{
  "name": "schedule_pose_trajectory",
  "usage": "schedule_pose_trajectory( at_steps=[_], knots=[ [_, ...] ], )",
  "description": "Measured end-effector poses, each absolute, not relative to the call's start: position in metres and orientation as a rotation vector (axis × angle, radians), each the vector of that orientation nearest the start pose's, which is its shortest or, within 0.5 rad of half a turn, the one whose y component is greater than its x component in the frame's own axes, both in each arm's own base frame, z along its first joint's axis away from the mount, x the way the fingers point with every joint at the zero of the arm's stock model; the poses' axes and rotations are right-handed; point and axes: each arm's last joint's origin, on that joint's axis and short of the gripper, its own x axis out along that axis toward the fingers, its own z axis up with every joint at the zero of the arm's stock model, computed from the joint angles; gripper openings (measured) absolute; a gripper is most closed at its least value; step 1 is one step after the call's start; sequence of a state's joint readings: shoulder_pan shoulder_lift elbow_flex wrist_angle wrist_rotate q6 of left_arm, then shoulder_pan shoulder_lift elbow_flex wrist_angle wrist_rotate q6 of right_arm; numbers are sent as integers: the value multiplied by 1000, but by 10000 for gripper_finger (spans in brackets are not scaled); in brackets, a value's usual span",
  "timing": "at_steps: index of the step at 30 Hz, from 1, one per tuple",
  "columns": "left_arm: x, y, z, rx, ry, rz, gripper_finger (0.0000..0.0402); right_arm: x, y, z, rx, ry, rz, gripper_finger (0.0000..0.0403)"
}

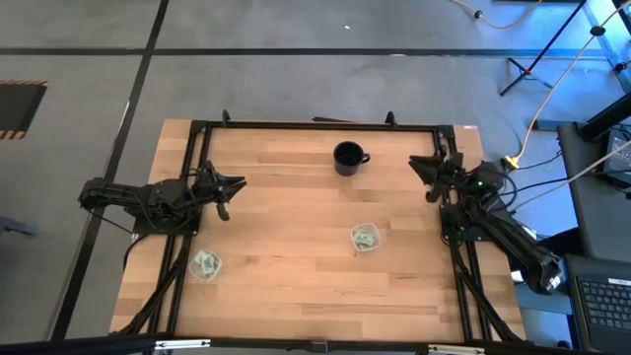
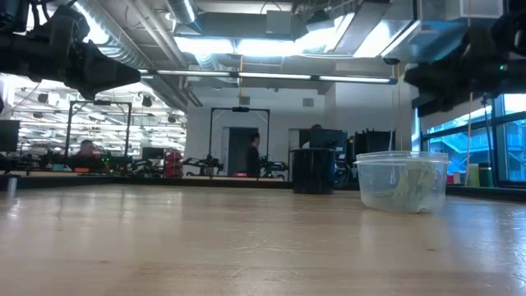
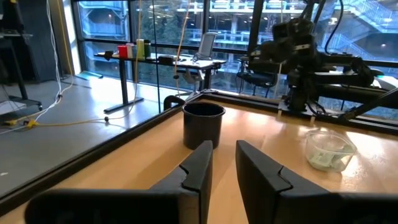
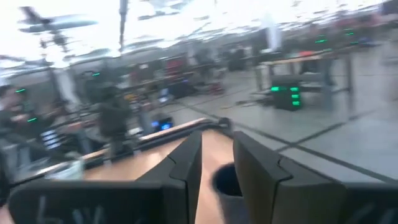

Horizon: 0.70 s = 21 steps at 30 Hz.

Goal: Pick and place Stevia / Truvia into bins
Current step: Return to Home Position

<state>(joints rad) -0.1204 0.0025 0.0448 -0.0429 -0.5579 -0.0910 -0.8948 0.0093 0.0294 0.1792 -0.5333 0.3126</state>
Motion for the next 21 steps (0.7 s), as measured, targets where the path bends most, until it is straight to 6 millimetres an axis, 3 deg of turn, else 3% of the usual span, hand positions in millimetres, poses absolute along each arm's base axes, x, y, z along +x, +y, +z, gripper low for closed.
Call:
schedule_pose_trajectory(
  at_steps=[9, 21],
  knots=[
    [92, 4, 174, -89, -19, 436, 64, 67, -67, 182, 173, -215, -510, 95],
    [92, 4, 174, -89, -19, 436, 65, 67, -68, 179, 190, -191, -514, 95]
  ],
)
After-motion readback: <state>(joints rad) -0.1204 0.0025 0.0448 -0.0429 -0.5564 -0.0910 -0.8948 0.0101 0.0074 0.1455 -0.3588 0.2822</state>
